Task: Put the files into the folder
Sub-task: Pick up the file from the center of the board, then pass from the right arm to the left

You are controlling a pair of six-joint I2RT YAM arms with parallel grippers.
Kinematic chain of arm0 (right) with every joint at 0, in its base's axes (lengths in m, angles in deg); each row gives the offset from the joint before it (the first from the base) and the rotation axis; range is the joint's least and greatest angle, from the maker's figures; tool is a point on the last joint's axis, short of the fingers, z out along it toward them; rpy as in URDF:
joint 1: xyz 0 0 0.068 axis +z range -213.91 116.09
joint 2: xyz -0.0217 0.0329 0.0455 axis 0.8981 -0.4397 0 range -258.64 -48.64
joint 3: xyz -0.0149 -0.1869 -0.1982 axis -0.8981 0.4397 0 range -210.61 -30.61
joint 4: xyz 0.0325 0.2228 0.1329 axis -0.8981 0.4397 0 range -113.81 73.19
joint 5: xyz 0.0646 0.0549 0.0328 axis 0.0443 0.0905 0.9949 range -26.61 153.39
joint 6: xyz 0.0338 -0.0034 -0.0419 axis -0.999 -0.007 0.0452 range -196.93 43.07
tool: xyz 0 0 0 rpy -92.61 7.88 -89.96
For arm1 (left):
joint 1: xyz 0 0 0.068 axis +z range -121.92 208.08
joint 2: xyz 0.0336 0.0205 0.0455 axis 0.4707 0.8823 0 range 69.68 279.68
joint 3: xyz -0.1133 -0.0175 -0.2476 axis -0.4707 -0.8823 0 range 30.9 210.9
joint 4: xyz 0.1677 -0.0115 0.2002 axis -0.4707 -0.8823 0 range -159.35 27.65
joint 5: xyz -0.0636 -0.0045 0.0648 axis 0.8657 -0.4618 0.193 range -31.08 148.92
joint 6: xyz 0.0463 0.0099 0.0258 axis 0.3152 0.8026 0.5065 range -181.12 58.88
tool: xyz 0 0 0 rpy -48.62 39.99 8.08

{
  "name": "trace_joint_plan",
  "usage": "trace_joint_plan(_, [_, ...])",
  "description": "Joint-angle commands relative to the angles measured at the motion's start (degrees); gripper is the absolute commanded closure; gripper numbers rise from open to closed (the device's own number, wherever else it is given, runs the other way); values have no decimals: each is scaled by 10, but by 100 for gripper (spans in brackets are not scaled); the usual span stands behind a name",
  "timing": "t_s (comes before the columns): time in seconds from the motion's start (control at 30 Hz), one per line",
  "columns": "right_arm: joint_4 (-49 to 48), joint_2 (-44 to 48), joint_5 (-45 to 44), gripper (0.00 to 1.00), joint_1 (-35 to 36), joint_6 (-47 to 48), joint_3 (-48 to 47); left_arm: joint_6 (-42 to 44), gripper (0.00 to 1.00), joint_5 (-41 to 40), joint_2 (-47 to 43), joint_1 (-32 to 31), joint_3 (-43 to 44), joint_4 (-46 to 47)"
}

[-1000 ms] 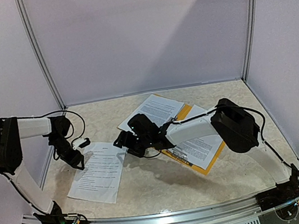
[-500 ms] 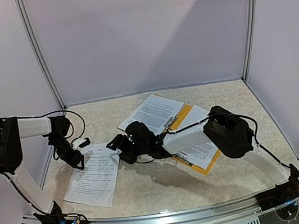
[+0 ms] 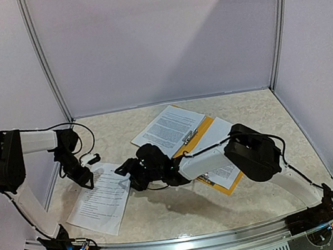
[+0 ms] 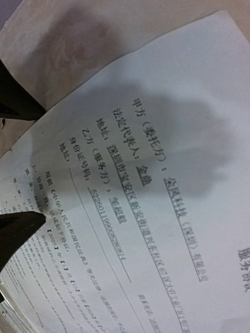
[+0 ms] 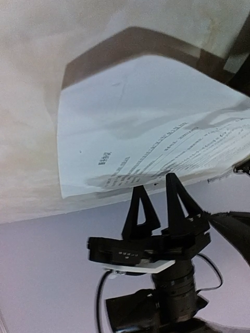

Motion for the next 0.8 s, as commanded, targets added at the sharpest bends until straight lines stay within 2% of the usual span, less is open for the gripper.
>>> trace_joint_plan(0.0, [-34, -25, 3, 70, 0, 16, -1, 4, 38, 25, 36, 5, -6, 24])
trace_joint_plan(0.07, [-28, -35, 10, 96, -5, 34, -18, 6, 38, 41, 34, 5, 1, 9])
trace_joint_plan(0.1, [-27, -40, 12, 99, -7, 44, -25, 9, 38, 58, 31, 8, 7, -5])
trace_joint_plan(0.17, [-10, -39, 19, 100, -10, 77, -36, 24, 38, 127, 16, 20, 31, -50])
trace_joint_plan(0.23, [48, -18, 19, 100, -10, 141, -50, 51, 38, 220, -14, 42, 76, -108])
trace_joint_plan(0.33, [126, 43, 16, 100, -6, 305, -61, 109, 33, 325, -67, 64, 150, -196])
trace_joint_plan(0.43, [202, 109, 2, 100, -1, 467, -55, 203, 22, 396, -110, 59, 222, -290])
trace_joint_plan(0.5, [250, 169, 2, 100, 1, 581, -42, 239, 18, 417, -127, 42, 263, -333])
trace_joint_plan(0.6, [328, 232, 26, 100, 4, 679, -35, 249, 15, 400, -143, -3, 307, -351])
trace_joint_plan(0.77, [444, 322, 41, 100, 7, 831, 3, 327, 12, 425, -150, -60, 382, -436])
